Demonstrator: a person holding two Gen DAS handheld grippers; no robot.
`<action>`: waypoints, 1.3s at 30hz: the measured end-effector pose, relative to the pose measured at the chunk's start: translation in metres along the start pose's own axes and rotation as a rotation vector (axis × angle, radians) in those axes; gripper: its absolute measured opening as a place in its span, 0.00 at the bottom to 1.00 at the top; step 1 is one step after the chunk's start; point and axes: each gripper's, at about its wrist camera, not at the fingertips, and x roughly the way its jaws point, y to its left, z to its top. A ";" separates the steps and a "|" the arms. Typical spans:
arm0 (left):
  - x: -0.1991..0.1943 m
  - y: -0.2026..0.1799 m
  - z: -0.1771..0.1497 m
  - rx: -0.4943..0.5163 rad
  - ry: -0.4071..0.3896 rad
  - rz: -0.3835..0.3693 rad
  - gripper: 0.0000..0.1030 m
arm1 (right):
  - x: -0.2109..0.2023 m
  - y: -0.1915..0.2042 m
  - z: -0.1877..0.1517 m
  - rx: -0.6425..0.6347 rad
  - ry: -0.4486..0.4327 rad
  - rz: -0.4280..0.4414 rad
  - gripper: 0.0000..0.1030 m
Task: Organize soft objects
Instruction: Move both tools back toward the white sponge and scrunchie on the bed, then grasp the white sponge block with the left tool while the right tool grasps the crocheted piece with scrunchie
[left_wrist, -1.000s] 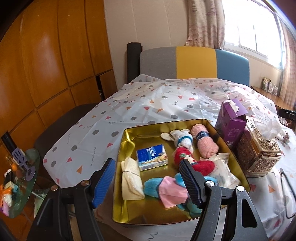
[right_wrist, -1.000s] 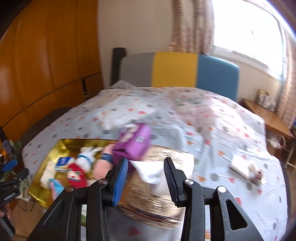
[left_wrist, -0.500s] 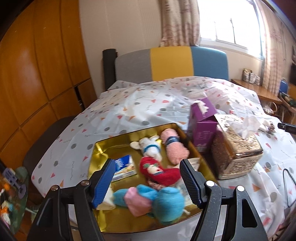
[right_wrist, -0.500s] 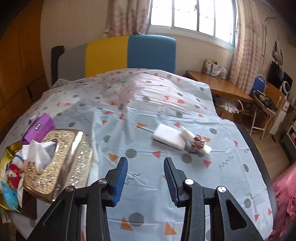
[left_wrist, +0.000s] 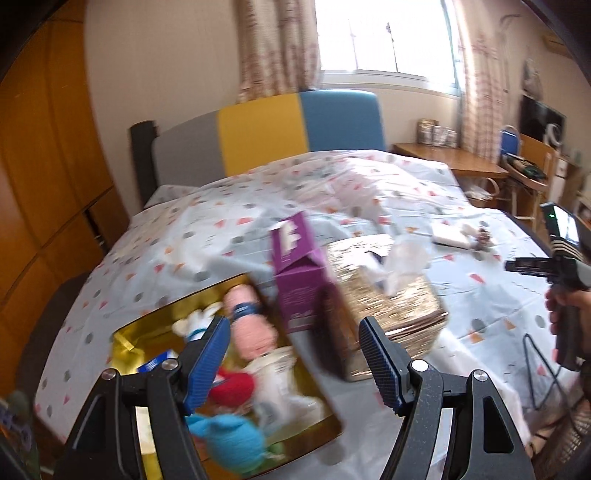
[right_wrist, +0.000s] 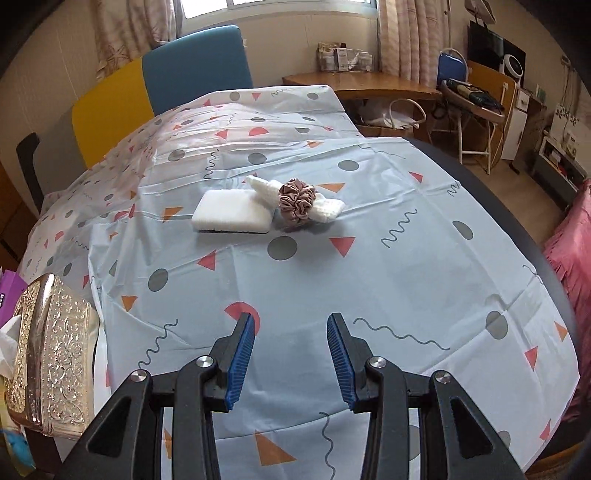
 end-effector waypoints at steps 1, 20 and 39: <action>0.002 -0.006 0.003 0.009 0.001 -0.017 0.71 | 0.000 -0.001 0.000 0.008 0.006 0.003 0.39; 0.055 -0.116 0.057 0.114 0.101 -0.267 0.71 | 0.002 -0.027 0.008 0.144 0.048 -0.010 0.39; 0.205 -0.206 0.103 -0.236 0.499 -0.418 0.70 | -0.001 -0.080 0.010 0.424 0.074 0.017 0.39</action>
